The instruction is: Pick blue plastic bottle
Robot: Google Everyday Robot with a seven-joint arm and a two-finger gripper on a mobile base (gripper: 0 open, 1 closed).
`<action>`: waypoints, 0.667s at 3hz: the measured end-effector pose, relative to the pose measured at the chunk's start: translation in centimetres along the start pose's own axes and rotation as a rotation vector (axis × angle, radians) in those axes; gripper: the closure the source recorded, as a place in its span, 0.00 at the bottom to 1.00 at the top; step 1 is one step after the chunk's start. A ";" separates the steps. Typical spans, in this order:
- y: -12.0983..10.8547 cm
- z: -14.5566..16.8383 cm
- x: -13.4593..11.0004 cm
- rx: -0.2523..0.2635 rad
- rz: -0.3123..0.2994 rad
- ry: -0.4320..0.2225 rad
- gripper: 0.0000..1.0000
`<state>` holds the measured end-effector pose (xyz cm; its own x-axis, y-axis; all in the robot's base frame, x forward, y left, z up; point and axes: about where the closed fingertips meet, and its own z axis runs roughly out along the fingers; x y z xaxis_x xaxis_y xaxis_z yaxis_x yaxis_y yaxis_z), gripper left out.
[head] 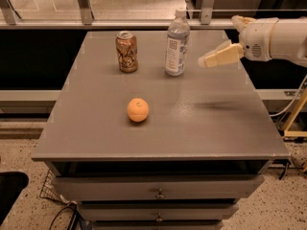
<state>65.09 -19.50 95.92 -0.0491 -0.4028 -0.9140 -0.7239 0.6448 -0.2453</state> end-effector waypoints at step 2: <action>-0.8 2.8 -0.8 0.007 0.005 -0.117 0.00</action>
Offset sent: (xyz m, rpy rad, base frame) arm 0.0148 0.0064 0.0019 0.0516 -0.0452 0.0050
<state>67.65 -17.86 95.96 0.0281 -0.3215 -0.9465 -0.7186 0.6517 -0.2427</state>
